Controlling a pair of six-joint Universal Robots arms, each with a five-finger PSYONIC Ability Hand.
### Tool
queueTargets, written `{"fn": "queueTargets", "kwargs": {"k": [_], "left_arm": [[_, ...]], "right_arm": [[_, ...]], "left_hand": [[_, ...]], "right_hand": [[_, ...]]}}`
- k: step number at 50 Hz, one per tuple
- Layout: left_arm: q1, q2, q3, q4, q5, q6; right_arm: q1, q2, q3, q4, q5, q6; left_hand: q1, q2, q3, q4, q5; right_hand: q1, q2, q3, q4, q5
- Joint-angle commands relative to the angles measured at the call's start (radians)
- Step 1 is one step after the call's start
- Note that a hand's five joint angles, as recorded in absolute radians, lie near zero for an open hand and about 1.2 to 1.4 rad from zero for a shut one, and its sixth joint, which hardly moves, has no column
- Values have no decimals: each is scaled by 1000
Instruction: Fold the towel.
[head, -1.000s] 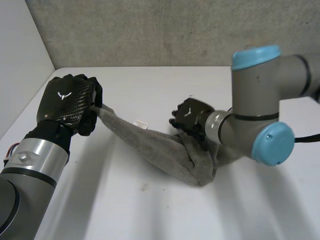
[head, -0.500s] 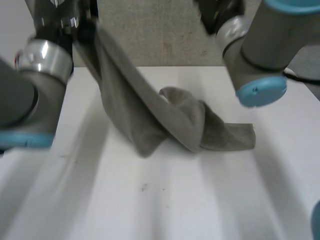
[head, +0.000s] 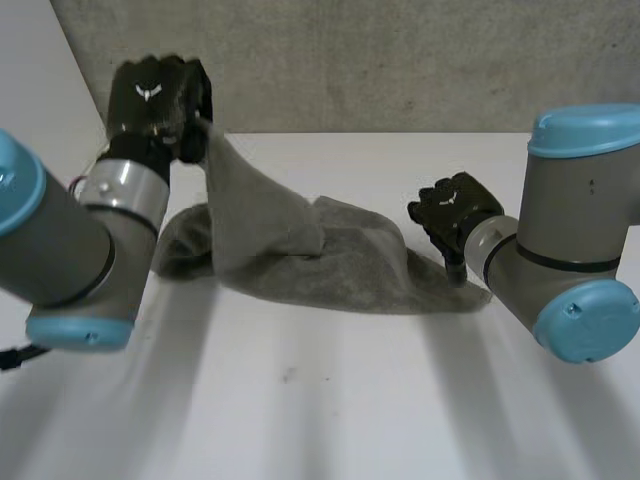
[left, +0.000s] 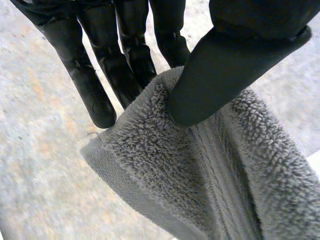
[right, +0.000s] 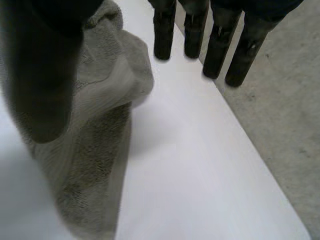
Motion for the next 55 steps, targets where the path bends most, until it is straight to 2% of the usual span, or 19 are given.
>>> {"fn": "queueTargets", "kwargs": {"k": [1, 5, 7, 8, 10, 11, 13, 23, 29, 38, 40, 41, 42, 43, 45, 46, 47, 51, 55], "left_arm": [[-1, 119, -123, 0, 22, -3], [-4, 240, -224, -2, 26, -3], [-8, 282, -263, -2, 31, -3], [-8, 320, -295, 0, 37, -3], [-10, 360, -332, 0, 49, -3], [-10, 395, -365, 0, 61, -3], [-13, 426, -396, 1, 72, -3], [-24, 540, -505, 0, 86, -1], [-22, 566, -533, -5, 86, 0], [-19, 599, -581, -5, 88, 2], [-17, 601, -585, -5, 88, 2], [-17, 601, -585, -5, 88, 2], [-16, 599, -585, -3, 88, 2], [-11, 598, -585, 3, 89, 2], [-7, 589, -582, 6, 89, 2], [-1, 581, -576, 12, 89, 2], [-1, 581, -576, 12, 89, 2], [51, 534, -518, 55, 112, 2], [75, 445, -443, 130, 158, 0]], "right_arm": [[-9, -4, -28, -19, -33, 148], [-9, 6, -60, -11, -123, 202], [-11, 18, -103, -10, -245, 233], [-11, 18, -103, -10, -245, 233], [-12, 48, -172, -5, -367, 271], [-12, 48, -172, -5, -368, 271], [-11, 97, -271, 31, -469, 352], [35, 359, -627, 263, -661, 446], [99, 502, -766, 297, -637, 433], [127, 567, -783, 289, -548, 419], [135, 581, -783, 289, -517, 390], [135, 581, -783, 289, -517, 390], [135, 585, -784, 289, -499, 373], [135, 585, -784, 289, -498, 373], [135, 590, -792, 283, -447, 330], [135, 590, -792, 283, -446, 330], [135, 590, -804, 268, -407, 304], [135, 579, -858, 200, -293, 255], [135, 530, -979, 37, -117, 221]], "left_hand": [[200, 179, 179, 177, 196], [200, 179, 179, 177, 196], [200, 179, 179, 177, 196], [200, 179, 179, 177, 196], [200, 179, 179, 177, 196], [200, 179, 179, 177, 196], [200, 179, 179, 177, 196], [200, 179, 179, 177, 196], [200, 179, 179, 177, 196], [200, 179, 179, 177, 196], [200, 179, 179, 177, 196], [200, 179, 179, 177, 196], [200, 179, 179, 177, 196], [200, 179, 179, 177, 196], [200, 179, 179, 177, 196], [200, 179, 179, 177, 196], [200, 179, 179, 177, 196], [200, 179, 179, 177, 196], [200, 179, 179, 177, 196]], "right_hand": [[-184, -184, -188, -190, -158], [-184, -184, -188, -190, -158], [-184, -184, -188, -190, -158], [-184, -184, -188, -190, -158], [-184, -184, -188, -190, -158], [-184, -184, -188, -190, -158], [-184, -184, -188, -190, -158], [-184, -184, -188, -190, -158], [-184, -184, -188, -190, -158], [-165, -165, -169, -171, -139], [112, 113, 108, 106, 139], [114, 114, 110, 108, 140], [332, 332, 328, 326, 358], [334, 335, 330, 328, 361], [813, 814, 809, 808, 840], [815, 816, 811, 810, 842], [1035, 1036, 1031, 1030, 1062], [1037, 1038, 1034, 1032, 1064], [1037, 1038, 1034, 1032, 1064]]}}
